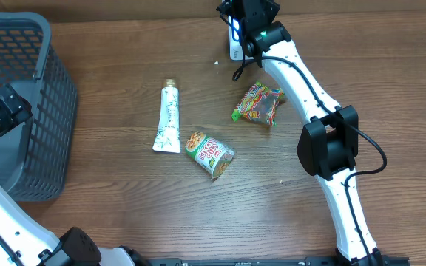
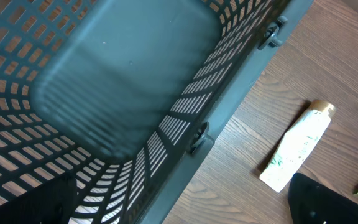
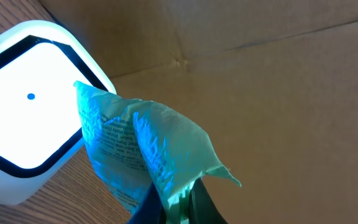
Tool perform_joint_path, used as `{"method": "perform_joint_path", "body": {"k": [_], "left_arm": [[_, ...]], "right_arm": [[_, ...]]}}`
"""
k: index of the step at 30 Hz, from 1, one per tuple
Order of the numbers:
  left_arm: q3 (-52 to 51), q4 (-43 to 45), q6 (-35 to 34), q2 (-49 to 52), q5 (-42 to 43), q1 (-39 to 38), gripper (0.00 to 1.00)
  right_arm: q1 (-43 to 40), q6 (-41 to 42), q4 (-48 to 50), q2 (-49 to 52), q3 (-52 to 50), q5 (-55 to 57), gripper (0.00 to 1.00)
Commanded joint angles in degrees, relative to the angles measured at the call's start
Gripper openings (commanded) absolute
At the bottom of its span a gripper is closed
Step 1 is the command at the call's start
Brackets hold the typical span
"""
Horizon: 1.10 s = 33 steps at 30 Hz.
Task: Scan the item barcode
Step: 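Hold the wipes pack barcode in front of the scanner window, then carry the wipes pack to the right and release it on table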
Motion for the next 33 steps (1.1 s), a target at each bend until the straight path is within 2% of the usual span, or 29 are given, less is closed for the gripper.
{"method": "perform_joint_path", "body": {"k": [1,12,20,23,30,33], "left_arm": [[0.11,0.07,0.92,-0.09,0.26,0.20,0.99],[0.11,0.07,0.92,-0.09,0.26,0.20,1.00],[0.11,0.07,0.92,-0.09,0.26,0.20,1.00],[0.11,0.07,0.90,-0.09,0.24,0.20,1.00],[0.11,0.07,0.92,-0.09,0.24,0.20,1.00],[0.11,0.07,0.92,-0.09,0.24,0.20,1.00]], "right_arm": [[-0.42,-0.07,0.48,-0.07,0.79,1.25,0.04],[0.46,-0.04,1.33,-0.28,0.79,2.60,0.04],[0.72,2.10,-0.09,-5.27,0.79,2.54,0.04],[0.70,8.79,-3.96,-9.05,0.79,-1.46,0.04],[-1.62,24.02,-19.08,-22.27,0.81,-21.09,0.04],[-4.37,42.86,-26.38,-29.62,0.81,-31.34,0.04]]}}
